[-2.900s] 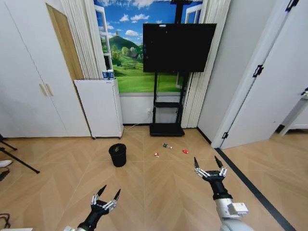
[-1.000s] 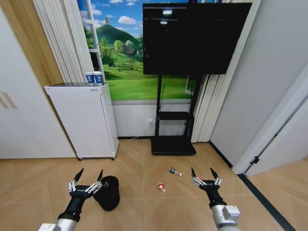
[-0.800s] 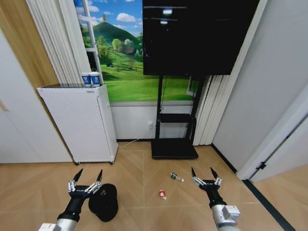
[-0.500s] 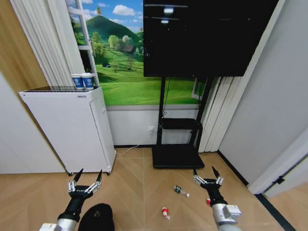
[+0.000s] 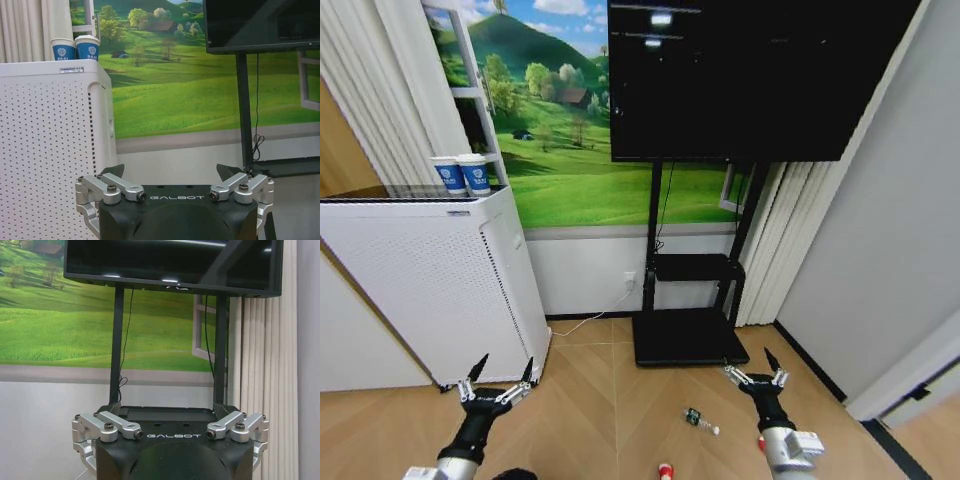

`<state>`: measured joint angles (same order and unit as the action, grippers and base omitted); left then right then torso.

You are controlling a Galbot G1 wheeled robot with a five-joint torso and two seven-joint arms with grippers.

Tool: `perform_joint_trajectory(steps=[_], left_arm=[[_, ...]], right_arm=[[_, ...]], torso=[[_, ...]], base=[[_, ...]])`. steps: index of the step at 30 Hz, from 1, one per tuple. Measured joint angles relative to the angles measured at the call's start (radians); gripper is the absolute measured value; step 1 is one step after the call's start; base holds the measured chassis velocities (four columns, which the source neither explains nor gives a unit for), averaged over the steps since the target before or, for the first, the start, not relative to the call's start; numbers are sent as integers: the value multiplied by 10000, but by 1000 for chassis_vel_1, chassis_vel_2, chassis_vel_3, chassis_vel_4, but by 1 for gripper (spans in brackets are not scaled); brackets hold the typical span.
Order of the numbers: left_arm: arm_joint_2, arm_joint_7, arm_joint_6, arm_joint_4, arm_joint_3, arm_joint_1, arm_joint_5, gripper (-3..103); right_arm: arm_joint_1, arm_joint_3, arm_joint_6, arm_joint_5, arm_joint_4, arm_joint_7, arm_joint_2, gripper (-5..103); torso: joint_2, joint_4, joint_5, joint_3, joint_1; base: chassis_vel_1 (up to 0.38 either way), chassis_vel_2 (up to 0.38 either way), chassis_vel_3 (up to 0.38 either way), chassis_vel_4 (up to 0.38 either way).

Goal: Pick up the trash bin and place the garbage on the floor into it.

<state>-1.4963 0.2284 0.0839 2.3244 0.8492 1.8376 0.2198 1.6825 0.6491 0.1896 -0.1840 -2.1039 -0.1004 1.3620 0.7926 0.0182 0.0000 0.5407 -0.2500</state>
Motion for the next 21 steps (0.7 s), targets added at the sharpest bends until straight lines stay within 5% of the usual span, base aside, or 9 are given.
perform_joint_trajectory(steps=[21], left_arm=[[-132,-580,312,-285,120,-7,183,100]], right_arm=[[292,-74,250,270,30,103,252,100]], torso=[[-697,1,0,-384,311]], base=[[5,-2,-1,4]])
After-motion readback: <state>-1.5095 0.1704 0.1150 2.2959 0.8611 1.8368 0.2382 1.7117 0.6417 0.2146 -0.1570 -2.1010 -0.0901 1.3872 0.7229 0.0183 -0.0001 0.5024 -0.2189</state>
